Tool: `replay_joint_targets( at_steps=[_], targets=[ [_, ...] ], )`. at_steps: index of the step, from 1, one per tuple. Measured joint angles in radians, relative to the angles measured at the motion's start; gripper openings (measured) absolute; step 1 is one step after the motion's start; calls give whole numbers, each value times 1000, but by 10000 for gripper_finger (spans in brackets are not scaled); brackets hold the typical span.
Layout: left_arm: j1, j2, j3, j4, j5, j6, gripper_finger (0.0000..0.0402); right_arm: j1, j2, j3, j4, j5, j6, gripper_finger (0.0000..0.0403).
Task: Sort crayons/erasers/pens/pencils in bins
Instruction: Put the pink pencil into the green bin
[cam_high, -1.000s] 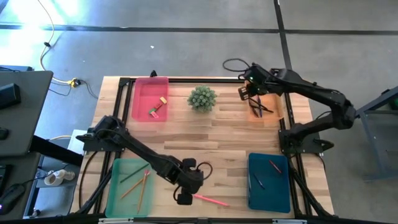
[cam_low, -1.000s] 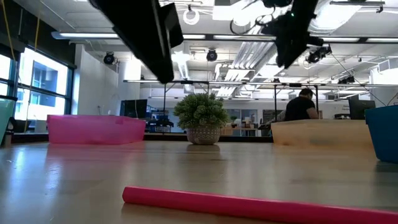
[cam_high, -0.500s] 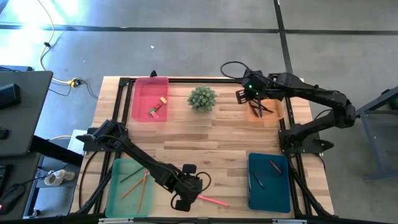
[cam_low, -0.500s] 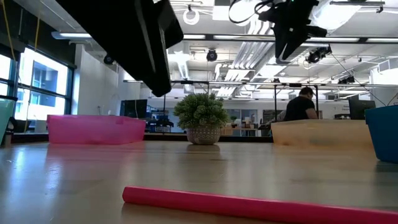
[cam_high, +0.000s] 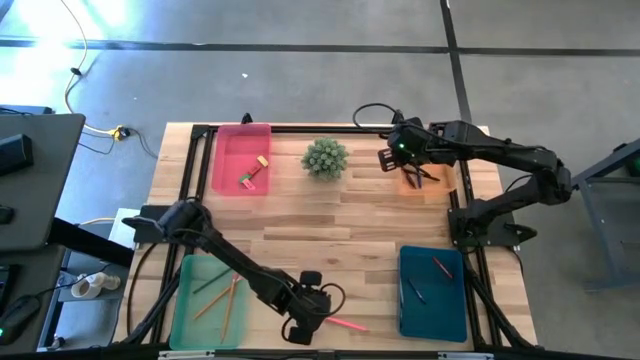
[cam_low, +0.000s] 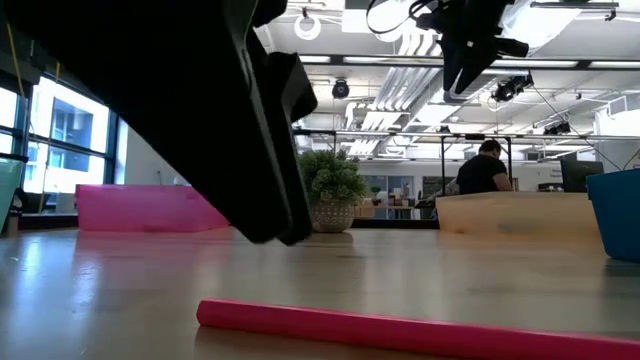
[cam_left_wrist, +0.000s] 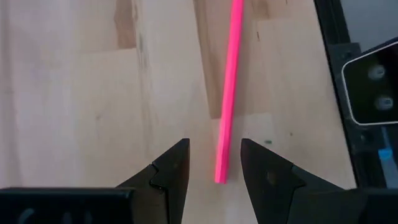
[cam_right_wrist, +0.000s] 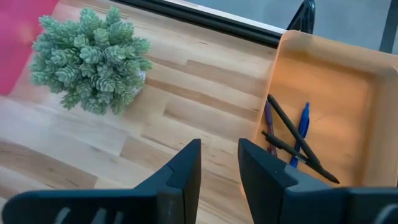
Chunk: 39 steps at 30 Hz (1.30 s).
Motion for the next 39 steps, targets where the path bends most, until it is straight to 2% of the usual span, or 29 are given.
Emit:
replay_joint_targets(
  at_steps=[5,18,21,31,39],
  targets=[
    [-12,24,1,45,11,20,131,0,0,0,-7,1,-2,99],
    [-22,79,6,25,-60,10,128,0,0,0,-25,3,-4,99],
    [-22,95,7,15,-66,8,112,0,0,0,-28,3,-11,99],
    [-22,102,5,21,-76,62,10,0,0,0,-38,3,-15,99],
    [-28,99,4,16,-78,67,3,0,0,0,-43,2,-30,99]
  ],
)
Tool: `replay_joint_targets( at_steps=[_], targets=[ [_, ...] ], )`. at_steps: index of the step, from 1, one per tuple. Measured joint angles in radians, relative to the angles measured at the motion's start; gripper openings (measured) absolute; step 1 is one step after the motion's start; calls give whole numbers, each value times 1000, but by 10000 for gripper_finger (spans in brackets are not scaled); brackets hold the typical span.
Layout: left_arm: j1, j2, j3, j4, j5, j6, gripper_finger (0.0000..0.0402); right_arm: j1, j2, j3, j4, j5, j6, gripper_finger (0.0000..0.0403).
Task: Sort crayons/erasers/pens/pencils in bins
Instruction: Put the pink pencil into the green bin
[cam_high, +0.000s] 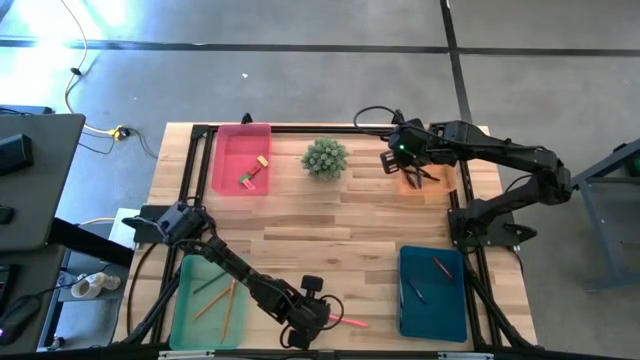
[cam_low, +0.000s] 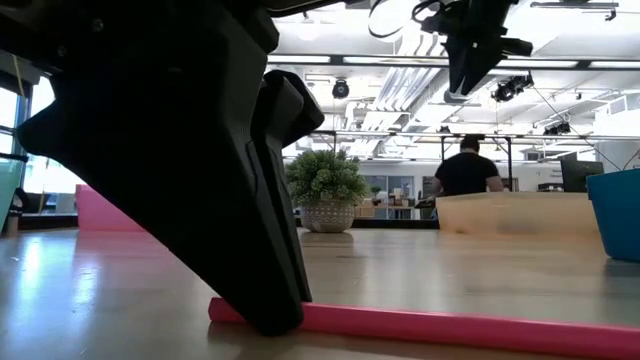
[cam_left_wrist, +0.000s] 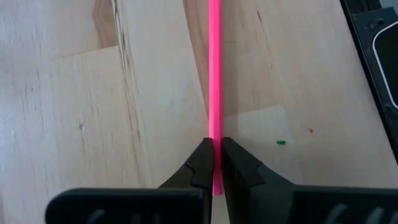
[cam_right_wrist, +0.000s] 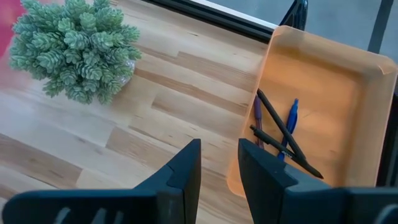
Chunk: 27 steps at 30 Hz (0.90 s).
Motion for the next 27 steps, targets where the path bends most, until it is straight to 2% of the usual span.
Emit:
replay_joint_targets(
  at_steps=[9,21,27],
  targets=[
    [-19,-38,-7,-29,-11,-29,0,0,0,0,-48,27,0,99],
    [-64,-107,-10,-198,-88,-97,2,0,0,0,-60,29,0,99],
    [-72,-107,-33,-186,-85,-104,1,0,0,0,-59,30,1,99]
  ],
)
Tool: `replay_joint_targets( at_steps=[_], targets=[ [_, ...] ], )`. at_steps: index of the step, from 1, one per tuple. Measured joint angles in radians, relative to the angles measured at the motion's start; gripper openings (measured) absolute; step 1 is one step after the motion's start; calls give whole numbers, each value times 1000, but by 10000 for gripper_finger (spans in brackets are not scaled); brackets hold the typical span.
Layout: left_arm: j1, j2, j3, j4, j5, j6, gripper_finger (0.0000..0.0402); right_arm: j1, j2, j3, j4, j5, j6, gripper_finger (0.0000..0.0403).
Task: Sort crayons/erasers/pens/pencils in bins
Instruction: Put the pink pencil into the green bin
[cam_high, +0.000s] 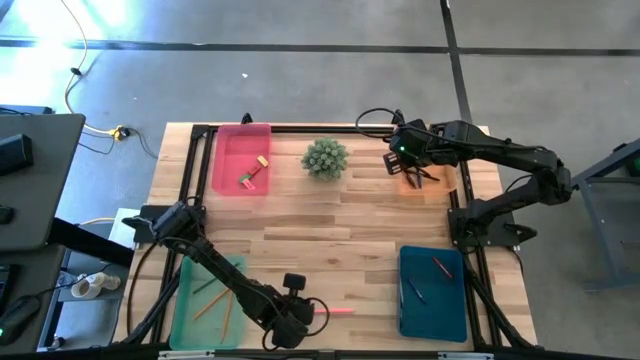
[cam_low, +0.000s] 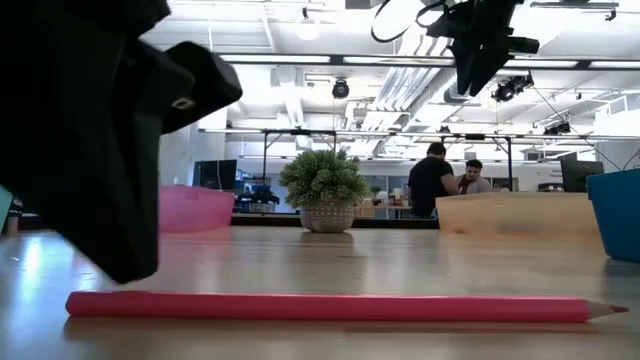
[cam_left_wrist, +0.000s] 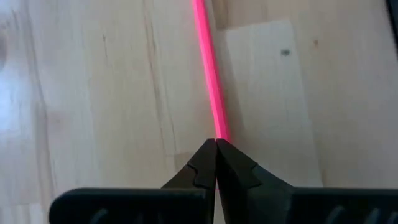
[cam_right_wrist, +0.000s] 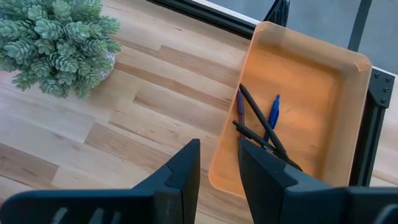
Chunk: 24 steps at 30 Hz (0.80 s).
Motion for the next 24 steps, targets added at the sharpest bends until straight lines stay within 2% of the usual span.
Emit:
replay_joint_targets(
  at_steps=[8,11,16,24],
  targets=[
    [45,0,11,-7,62,-58,3,0,0,0,1,0,-1,99],
    [76,-2,45,-6,120,-62,15,0,0,0,1,0,-1,99],
    [122,-2,111,-5,206,-49,63,0,0,0,1,0,-1,99],
    [123,15,154,30,207,-52,141,0,0,0,1,0,-1,99]
  ],
)
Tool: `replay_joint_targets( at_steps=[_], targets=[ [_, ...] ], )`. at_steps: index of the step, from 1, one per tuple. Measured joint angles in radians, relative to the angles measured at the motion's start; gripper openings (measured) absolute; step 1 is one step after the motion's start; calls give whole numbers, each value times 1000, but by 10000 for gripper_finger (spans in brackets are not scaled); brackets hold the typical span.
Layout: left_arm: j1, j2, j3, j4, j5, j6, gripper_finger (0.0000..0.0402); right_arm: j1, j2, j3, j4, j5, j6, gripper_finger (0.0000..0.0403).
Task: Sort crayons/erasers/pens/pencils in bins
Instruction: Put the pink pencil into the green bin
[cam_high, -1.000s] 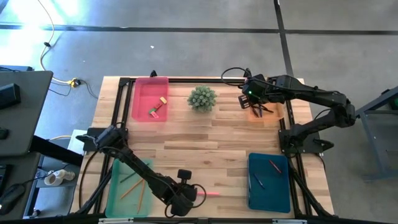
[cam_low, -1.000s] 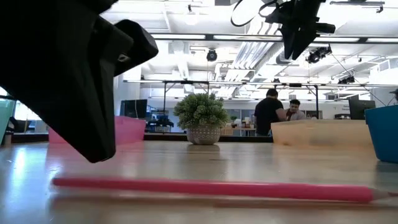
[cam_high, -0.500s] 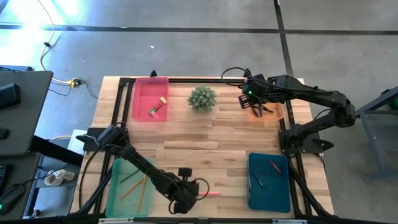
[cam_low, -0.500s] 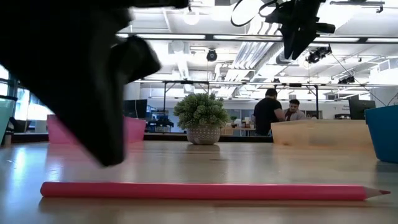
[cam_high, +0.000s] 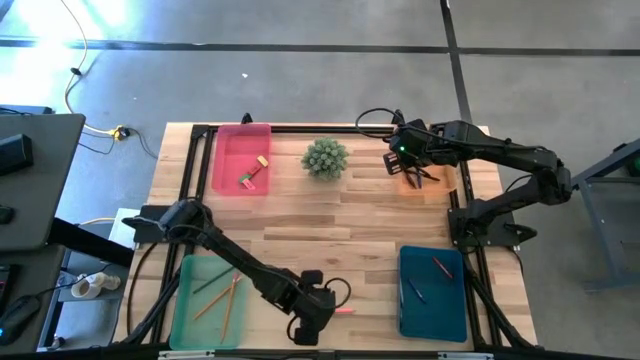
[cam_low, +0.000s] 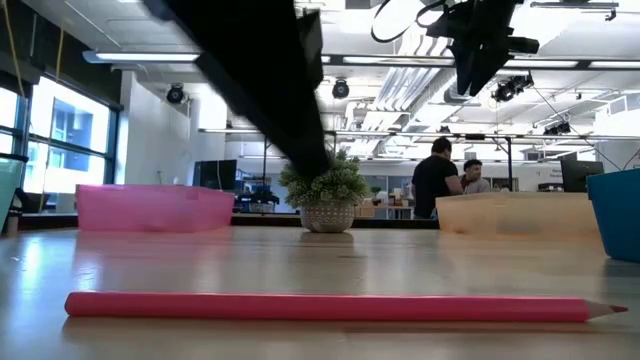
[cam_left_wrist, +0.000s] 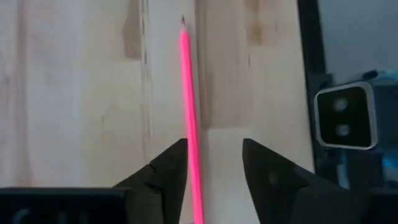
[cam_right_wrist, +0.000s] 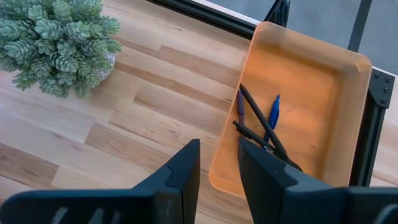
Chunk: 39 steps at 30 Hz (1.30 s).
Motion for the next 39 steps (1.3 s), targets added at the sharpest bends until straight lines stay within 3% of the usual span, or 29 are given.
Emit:
replay_joint_targets(
  at_steps=[6,19,23,31,39],
  targets=[
    [-11,47,0,-13,-1,-22,151,0,0,0,0,0,0,99],
    [-9,107,2,-77,-39,-52,127,0,0,0,1,0,1,99],
    [-10,110,3,-96,-68,-53,102,0,0,0,1,0,2,99],
    [-11,113,1,-111,-75,-17,11,0,0,0,1,0,0,99],
    [-12,113,-1,-111,-65,0,3,0,0,0,0,6,-18,99]
  ],
)
